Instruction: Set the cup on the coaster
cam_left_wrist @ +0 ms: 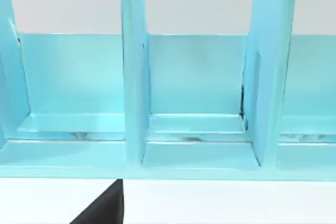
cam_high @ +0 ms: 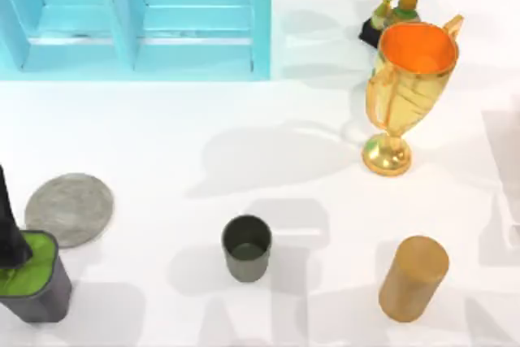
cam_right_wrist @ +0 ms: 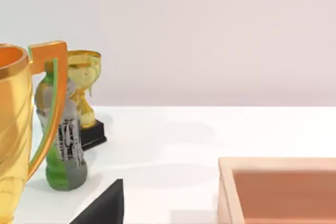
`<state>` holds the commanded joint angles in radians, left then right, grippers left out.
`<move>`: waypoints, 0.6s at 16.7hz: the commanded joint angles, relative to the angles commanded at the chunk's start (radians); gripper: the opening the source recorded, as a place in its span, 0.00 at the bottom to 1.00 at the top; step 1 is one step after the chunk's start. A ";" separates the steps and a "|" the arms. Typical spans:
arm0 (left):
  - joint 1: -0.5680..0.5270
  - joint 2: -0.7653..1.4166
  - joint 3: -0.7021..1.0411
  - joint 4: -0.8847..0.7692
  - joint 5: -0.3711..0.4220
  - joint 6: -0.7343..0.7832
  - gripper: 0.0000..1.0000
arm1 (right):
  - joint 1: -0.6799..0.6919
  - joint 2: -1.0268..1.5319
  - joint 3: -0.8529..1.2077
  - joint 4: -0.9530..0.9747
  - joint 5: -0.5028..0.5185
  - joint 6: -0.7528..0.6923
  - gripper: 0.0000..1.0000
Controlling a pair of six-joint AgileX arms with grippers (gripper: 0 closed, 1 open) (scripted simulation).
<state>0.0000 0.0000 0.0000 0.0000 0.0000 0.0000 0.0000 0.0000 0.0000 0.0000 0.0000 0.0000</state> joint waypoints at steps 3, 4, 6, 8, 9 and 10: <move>-0.004 0.008 0.008 -0.007 0.000 0.004 1.00 | 0.000 0.000 0.000 0.000 0.000 0.000 1.00; -0.012 0.024 0.024 -0.020 -0.001 0.013 1.00 | 0.000 0.000 0.000 0.000 0.000 0.000 1.00; -0.047 0.094 0.087 -0.070 -0.001 0.044 1.00 | 0.000 0.000 0.000 0.000 0.000 0.000 1.00; -0.091 0.193 0.166 -0.135 0.000 0.084 1.00 | 0.000 0.000 0.000 0.000 0.000 0.000 1.00; -0.114 0.248 0.210 -0.170 -0.001 0.107 1.00 | 0.000 0.000 0.000 0.000 0.000 0.000 1.00; -0.138 0.302 0.255 -0.206 -0.001 0.129 1.00 | 0.000 0.000 0.000 0.000 0.000 0.000 1.00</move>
<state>-0.1381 0.3023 0.2552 -0.2061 -0.0014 0.1293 0.0000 0.0000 0.0000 0.0000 0.0000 0.0000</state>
